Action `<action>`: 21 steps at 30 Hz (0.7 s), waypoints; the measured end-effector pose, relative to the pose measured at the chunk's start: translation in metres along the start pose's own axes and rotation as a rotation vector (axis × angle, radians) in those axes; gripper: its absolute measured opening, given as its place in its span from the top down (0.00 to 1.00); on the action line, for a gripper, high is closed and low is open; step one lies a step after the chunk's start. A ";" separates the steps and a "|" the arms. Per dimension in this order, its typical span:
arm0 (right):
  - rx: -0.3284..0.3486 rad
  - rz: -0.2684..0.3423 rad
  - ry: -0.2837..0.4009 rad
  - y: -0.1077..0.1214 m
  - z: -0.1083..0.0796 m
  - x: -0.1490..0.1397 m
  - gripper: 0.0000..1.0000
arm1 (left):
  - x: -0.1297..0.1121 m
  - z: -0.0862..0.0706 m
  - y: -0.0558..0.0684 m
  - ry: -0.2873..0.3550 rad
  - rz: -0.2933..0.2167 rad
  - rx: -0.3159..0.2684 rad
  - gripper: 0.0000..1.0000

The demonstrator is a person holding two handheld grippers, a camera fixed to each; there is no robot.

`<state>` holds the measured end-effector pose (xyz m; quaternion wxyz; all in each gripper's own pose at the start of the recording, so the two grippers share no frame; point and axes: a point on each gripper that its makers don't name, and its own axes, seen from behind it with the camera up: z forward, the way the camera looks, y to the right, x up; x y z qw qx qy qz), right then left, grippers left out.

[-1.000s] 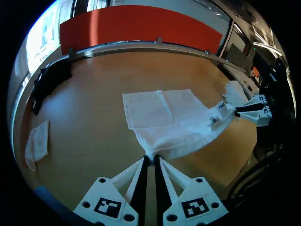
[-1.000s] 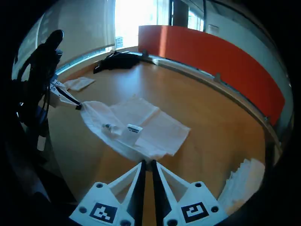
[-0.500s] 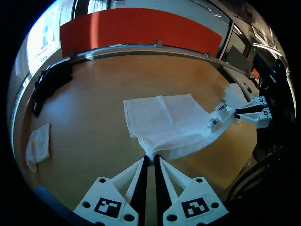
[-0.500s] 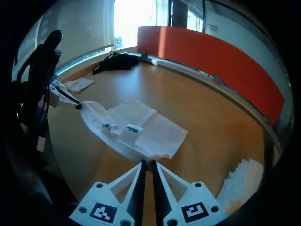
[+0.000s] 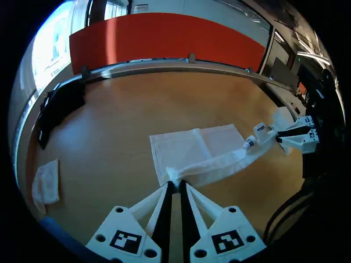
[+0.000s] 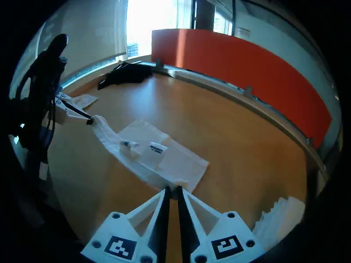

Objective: Fold towel

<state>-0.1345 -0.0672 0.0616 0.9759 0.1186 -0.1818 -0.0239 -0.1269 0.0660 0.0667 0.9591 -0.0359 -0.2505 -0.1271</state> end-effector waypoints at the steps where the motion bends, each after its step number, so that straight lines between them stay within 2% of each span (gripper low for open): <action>1: -0.002 0.000 -0.001 0.003 0.004 0.001 0.88 | 0.003 0.004 -0.002 0.000 0.004 0.003 0.87; 14: -0.016 -0.002 -0.053 0.031 0.050 0.003 0.88 | 0.028 0.055 -0.025 -0.015 0.050 0.039 0.87; 21: -0.017 -0.001 -0.081 0.039 0.061 -0.004 0.88 | 0.024 0.071 -0.026 -0.046 0.086 0.040 0.87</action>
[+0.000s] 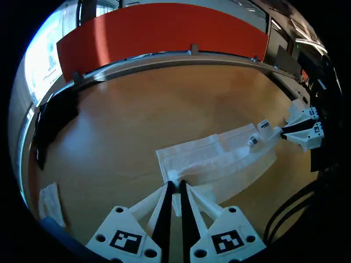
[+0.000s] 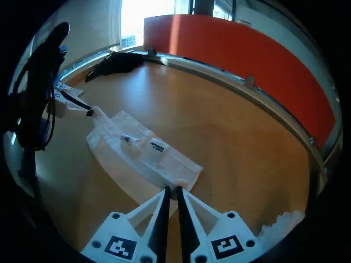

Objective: Fold towel

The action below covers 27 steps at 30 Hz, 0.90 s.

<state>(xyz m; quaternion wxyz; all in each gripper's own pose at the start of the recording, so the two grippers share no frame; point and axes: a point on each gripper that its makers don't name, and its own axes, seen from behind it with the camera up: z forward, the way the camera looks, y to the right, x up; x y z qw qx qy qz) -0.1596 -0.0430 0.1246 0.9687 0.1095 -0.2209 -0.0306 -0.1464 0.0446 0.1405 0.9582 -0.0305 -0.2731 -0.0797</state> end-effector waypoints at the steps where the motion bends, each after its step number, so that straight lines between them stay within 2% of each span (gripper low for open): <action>1: 0.000 0.000 -0.005 0.001 0.001 -0.001 0.88 | -0.001 0.002 0.000 -0.004 0.004 -0.002 0.87; 12: -0.002 0.021 -0.048 0.010 0.025 -0.010 0.88 | -0.003 0.030 -0.003 -0.028 0.054 0.005 0.87; 17: 0.000 0.041 -0.051 0.011 0.033 -0.009 0.88 | -0.004 0.040 -0.007 -0.037 0.057 0.012 0.86; 21: -0.011 0.051 -0.055 0.015 0.038 -0.009 0.86 | -0.004 0.048 -0.011 -0.037 0.050 0.022 0.80; 27: -0.050 0.052 -0.071 0.023 0.047 -0.010 0.78 | 0.000 0.057 -0.019 -0.029 0.050 0.047 0.72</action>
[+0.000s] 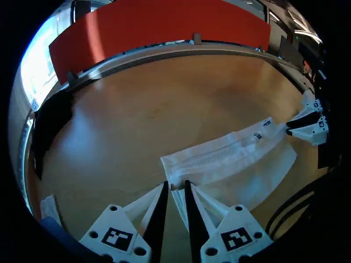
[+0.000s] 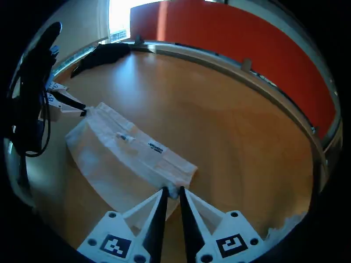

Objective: Fold towel

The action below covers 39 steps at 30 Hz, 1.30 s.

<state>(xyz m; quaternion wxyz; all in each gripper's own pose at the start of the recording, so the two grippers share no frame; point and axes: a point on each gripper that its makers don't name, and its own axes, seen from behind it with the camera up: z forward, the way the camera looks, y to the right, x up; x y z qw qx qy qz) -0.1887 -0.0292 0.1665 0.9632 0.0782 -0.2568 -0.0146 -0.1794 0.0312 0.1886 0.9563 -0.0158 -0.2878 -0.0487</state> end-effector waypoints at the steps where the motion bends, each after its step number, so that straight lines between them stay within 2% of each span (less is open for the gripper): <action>1: -0.006 -0.003 -0.001 0.001 0.001 0.000 0.77 | 0.001 0.001 -0.001 0.002 0.004 0.006 0.71; 8: -0.046 -0.027 -0.003 0.007 0.004 0.002 0.59 | 0.004 0.006 -0.011 0.006 0.032 0.044 0.58; 12: -0.069 -0.032 0.004 0.012 0.005 0.004 0.35 | 0.007 0.005 -0.017 0.014 0.029 0.061 0.37; 16: -0.086 -0.027 0.009 0.016 0.006 0.006 0.32 | 0.009 0.004 -0.022 0.020 0.014 0.073 0.17; 18: -0.096 -0.023 0.010 0.018 0.007 0.006 0.31 | 0.009 0.003 -0.025 0.022 0.006 0.080 0.13; 24: -0.117 -0.012 0.013 0.023 0.008 0.009 0.29 | 0.011 0.002 -0.030 0.025 -0.014 0.093 0.08; 39: -0.144 -0.007 0.030 0.032 0.002 0.013 0.19 | 0.020 -0.001 -0.039 0.040 -0.038 0.120 0.07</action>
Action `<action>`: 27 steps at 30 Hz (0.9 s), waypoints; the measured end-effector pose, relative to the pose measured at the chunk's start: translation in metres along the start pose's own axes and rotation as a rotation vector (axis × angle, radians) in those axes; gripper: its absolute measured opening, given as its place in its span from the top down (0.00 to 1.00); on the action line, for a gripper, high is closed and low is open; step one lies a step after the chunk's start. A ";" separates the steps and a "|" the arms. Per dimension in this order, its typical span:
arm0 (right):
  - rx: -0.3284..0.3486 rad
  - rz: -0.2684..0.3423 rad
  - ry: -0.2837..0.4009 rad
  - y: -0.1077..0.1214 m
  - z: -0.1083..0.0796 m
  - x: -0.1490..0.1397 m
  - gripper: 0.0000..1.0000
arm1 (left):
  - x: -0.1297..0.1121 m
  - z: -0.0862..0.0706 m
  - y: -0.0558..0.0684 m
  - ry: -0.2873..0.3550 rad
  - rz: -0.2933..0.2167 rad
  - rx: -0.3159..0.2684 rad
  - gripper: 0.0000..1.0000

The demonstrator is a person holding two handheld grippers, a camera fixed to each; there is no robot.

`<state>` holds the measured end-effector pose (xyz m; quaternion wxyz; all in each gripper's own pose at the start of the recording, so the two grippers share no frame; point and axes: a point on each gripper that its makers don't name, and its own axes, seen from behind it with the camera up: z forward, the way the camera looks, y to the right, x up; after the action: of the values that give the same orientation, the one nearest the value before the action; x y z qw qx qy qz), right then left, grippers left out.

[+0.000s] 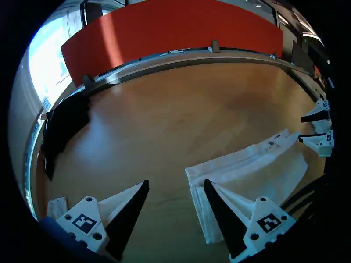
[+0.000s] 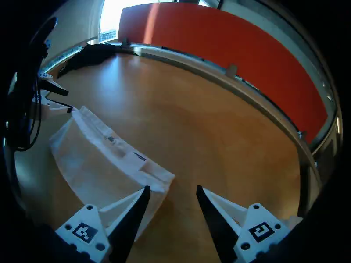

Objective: Fold towel

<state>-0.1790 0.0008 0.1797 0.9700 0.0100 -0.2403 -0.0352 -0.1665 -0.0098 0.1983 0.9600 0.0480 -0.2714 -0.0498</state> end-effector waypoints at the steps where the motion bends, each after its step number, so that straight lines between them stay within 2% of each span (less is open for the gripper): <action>1: -0.003 0.002 0.001 0.001 0.000 0.000 0.19 | 0.000 0.000 -0.001 0.001 -0.002 0.002 0.07; 9: -0.008 0.019 0.006 0.004 -0.002 0.000 0.17 | 0.001 -0.001 -0.005 0.001 -0.010 0.016 0.07; 19: -0.009 0.012 0.012 0.005 -0.003 0.002 0.15 | 0.002 -0.002 -0.013 0.004 -0.010 0.036 0.07; 25: 0.012 0.014 0.016 -0.001 -0.008 0.001 0.01 | 0.001 -0.008 -0.011 0.006 -0.010 0.021 0.07; 27: 0.022 0.016 0.018 -0.005 -0.011 0.000 0.00 | -0.001 -0.011 -0.010 0.006 -0.014 0.014 0.07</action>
<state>-0.1739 -0.0039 0.1699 0.9722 0.0193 -0.2321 -0.0247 -0.1623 -0.0187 0.1871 0.9601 0.0569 -0.2683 -0.0544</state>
